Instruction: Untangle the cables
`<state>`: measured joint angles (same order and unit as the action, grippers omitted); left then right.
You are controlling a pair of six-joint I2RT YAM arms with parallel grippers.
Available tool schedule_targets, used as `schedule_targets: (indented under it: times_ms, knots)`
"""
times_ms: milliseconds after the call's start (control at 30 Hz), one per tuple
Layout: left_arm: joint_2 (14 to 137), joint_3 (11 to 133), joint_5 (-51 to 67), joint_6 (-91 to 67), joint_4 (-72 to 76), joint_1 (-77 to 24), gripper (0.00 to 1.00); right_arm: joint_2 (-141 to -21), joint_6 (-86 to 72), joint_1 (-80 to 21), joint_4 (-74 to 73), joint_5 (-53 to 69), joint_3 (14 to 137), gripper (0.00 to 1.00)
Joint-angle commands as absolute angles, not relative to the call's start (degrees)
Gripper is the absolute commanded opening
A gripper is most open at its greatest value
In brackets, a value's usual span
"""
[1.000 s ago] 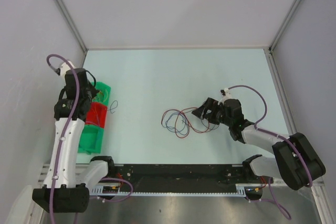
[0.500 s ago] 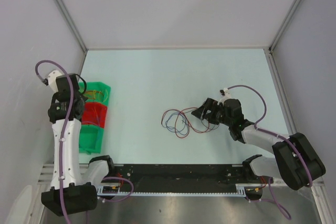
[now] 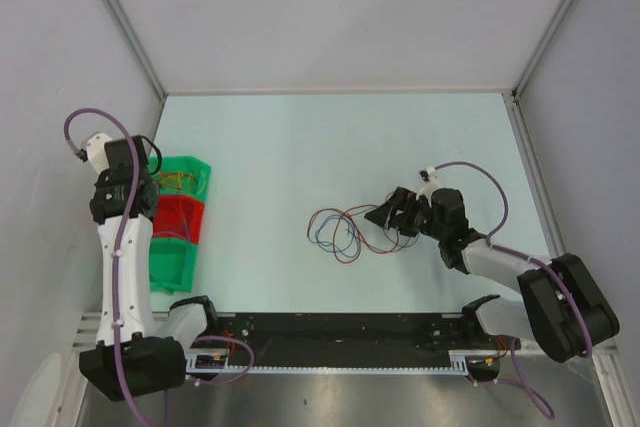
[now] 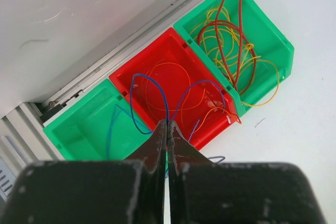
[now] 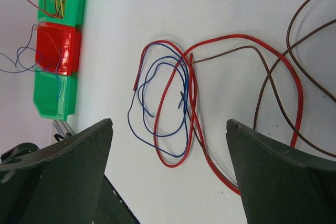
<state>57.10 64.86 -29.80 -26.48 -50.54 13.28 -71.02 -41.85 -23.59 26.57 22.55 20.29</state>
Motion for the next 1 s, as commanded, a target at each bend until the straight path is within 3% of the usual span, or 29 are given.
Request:
schedule_targets:
  times_ms: [0, 567, 967]
  knots:
    - [59.0, 65.9, -31.6, -26.4, -46.4, 14.3, 0.0, -70.0, -42.2, -22.2, 31.7, 25.8, 19.1, 0.93]
    - [71.3, 64.3, -37.5, -27.2, -38.2, 15.5, 0.0, -70.4, -43.6, -20.2, 34.7, 28.2, 17.5, 0.93]
    - [81.2, 65.4, -33.5, -28.5, -39.6, 16.3, 0.0, -71.0, -44.1, -19.8, 35.2, 28.7, 17.5, 0.93]
